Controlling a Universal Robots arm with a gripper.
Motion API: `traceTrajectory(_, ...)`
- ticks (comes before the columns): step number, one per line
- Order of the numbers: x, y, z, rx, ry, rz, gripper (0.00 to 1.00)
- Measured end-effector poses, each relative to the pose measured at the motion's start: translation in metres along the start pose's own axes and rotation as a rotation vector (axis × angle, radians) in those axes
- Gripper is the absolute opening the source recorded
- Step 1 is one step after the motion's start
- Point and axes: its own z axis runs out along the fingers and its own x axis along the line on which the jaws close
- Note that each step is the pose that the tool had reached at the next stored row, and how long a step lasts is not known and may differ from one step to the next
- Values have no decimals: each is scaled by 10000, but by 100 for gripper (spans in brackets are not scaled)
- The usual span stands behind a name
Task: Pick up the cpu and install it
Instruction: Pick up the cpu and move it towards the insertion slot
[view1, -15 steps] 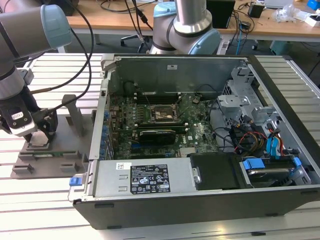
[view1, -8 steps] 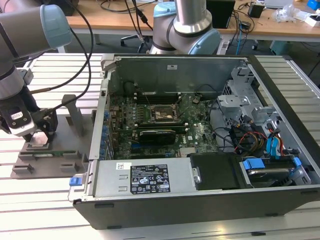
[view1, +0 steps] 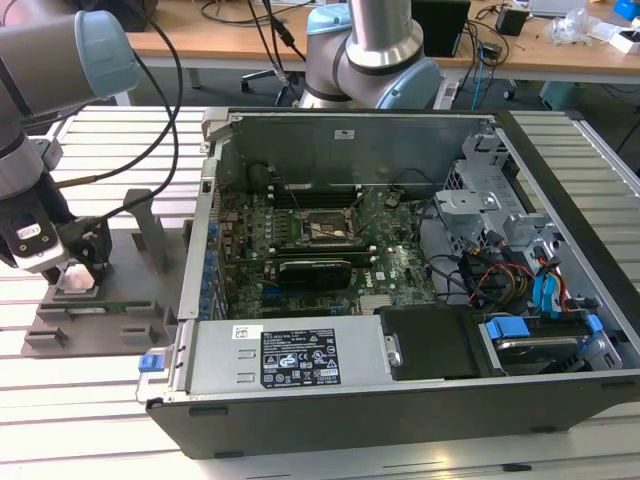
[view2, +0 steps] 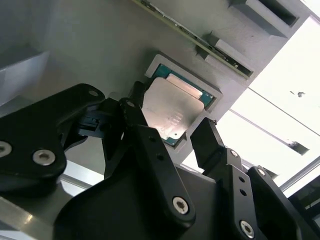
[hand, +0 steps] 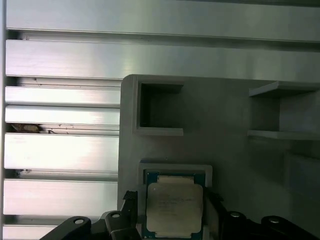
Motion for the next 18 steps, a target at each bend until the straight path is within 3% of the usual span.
traceTrajectory(14,16,-3,26,6,0,140,64)
traceTrajectory(18,16,-3,25,7,5,147,58)
